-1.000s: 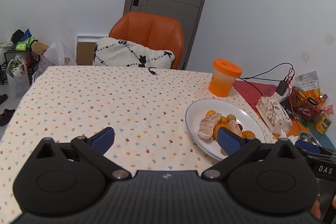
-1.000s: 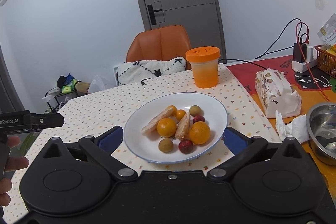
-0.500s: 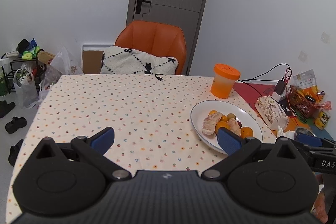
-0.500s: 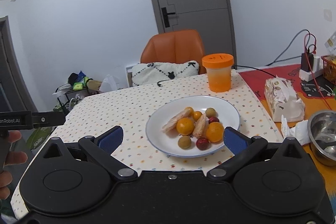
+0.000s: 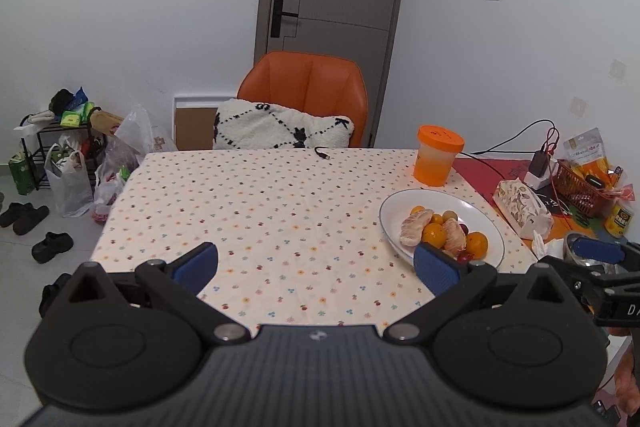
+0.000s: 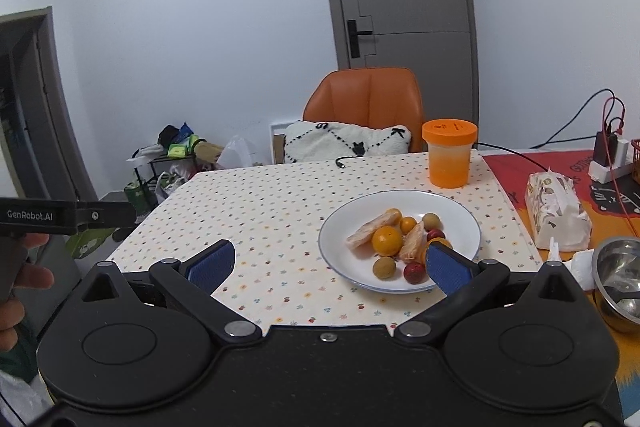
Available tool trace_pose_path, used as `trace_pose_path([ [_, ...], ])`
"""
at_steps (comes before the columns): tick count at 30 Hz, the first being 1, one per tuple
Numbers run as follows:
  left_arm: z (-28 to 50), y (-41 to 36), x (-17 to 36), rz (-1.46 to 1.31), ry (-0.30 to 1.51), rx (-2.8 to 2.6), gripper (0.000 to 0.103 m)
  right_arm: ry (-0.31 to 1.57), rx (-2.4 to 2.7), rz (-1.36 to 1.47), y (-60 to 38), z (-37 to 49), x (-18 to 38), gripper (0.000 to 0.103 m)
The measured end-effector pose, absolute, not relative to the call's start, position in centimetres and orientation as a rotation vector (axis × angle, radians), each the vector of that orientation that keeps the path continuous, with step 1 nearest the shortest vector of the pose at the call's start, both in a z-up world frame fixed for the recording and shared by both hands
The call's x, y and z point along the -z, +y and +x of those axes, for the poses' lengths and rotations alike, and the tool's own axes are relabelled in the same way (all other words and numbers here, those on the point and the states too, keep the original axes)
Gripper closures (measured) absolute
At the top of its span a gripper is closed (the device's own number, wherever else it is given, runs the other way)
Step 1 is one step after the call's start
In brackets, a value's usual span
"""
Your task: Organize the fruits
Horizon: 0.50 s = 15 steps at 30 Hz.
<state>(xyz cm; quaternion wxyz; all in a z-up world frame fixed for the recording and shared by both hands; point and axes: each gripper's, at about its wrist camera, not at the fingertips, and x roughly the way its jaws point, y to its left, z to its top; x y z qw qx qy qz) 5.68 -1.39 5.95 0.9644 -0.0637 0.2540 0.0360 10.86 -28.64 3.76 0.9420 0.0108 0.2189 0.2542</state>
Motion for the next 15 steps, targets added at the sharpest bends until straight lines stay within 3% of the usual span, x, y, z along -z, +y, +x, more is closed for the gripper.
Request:
trace_pose_path([
  [15,2.0,-0.1,-5.3,-0.111,0.499,-0.111,0.0,0.449,-0.52,0.006,-28.4,7.8,-3.3,0.0],
])
